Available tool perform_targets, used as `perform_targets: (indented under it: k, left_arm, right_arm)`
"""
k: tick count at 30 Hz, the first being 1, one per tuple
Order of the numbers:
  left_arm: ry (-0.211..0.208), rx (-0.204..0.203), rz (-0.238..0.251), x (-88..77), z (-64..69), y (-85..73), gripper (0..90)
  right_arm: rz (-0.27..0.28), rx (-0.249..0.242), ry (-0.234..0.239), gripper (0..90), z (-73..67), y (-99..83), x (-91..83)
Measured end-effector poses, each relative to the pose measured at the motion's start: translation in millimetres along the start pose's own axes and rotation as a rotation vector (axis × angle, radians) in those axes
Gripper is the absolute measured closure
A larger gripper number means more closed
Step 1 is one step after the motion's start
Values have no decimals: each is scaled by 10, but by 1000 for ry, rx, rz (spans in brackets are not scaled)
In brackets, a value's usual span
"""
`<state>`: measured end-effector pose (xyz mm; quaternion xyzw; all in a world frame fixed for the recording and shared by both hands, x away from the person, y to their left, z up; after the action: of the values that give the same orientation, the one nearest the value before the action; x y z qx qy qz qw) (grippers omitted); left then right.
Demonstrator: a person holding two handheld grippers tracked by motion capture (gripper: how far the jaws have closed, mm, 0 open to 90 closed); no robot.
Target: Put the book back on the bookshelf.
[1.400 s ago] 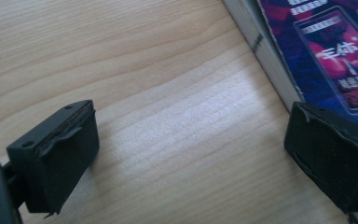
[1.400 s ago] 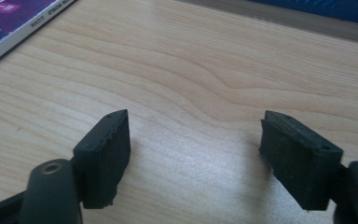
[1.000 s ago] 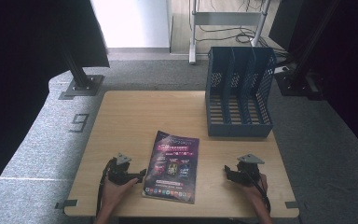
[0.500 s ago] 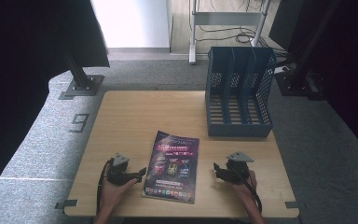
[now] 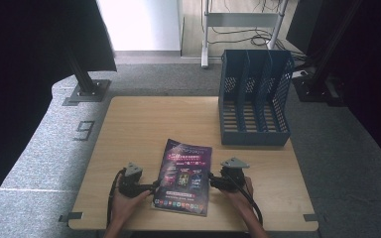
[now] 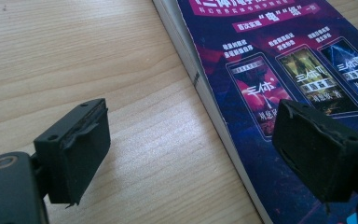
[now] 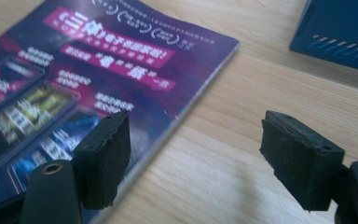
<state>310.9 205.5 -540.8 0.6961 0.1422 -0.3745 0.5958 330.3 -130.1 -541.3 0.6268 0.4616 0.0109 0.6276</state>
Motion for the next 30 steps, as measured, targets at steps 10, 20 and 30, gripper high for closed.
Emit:
perform_targets:
  k: [10,20,30]
  left_arm:
    - [21,13,23,6,-3,32,132]
    - [43,45,18,34,105,82,138]
    - [25,57,31,-2,212,170,138]
  right_arm:
    - [-32,8,15,222,-51,29,204]
    - [-48,26,32,211,-70,7,301]
    - [-66,-7,87,249,-148,19,369]
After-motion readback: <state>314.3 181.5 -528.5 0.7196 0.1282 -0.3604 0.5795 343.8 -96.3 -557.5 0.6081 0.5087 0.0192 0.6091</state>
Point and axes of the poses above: each handheld gripper's, and its own axes: x roughly forward along the jaws, y roughly out of its top, z roughly to its right, the point moved 1 cm from there along x, roughly forward along the jaws, and after that the axes turned 13 degrees about y, right-handed, at the moved point
